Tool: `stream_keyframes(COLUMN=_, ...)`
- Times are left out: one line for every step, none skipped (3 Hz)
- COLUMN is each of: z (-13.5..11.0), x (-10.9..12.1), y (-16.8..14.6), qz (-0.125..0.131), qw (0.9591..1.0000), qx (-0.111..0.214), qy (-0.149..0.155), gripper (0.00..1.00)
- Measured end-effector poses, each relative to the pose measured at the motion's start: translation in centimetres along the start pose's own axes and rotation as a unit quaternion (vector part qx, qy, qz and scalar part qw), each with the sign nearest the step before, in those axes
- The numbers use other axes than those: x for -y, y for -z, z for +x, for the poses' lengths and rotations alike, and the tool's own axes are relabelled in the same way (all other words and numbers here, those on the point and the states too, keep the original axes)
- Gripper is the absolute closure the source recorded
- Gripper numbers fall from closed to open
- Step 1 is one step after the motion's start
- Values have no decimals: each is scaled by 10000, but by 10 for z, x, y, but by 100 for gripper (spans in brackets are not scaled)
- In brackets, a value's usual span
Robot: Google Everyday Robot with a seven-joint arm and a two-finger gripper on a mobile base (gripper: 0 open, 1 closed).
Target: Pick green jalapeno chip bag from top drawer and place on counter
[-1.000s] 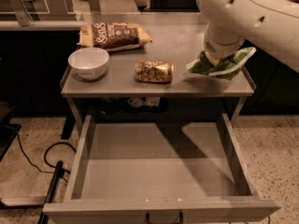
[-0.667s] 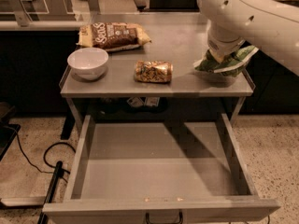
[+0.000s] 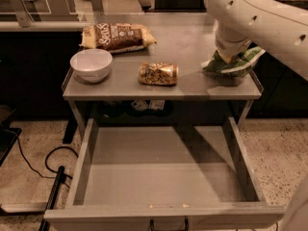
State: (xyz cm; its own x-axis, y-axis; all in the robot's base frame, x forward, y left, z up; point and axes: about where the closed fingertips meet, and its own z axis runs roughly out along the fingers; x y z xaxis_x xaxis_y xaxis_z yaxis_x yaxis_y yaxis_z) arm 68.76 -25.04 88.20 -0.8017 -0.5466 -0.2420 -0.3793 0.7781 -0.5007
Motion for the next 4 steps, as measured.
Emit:
stream_keyframes(z=0, x=0, y=0, qz=0, qw=10000, qx=0, qy=0, gripper=59)
stream_keyframes(z=0, x=0, y=0, qz=0, qw=10000, qx=0, qy=0, gripper=37)
stream_keyframes(z=0, x=0, y=0, qz=0, qw=10000, qx=-1, qy=0, gripper=13)
stream_keyframes(z=0, x=0, y=0, qz=0, qw=10000, qx=-1, qy=0, gripper=0)
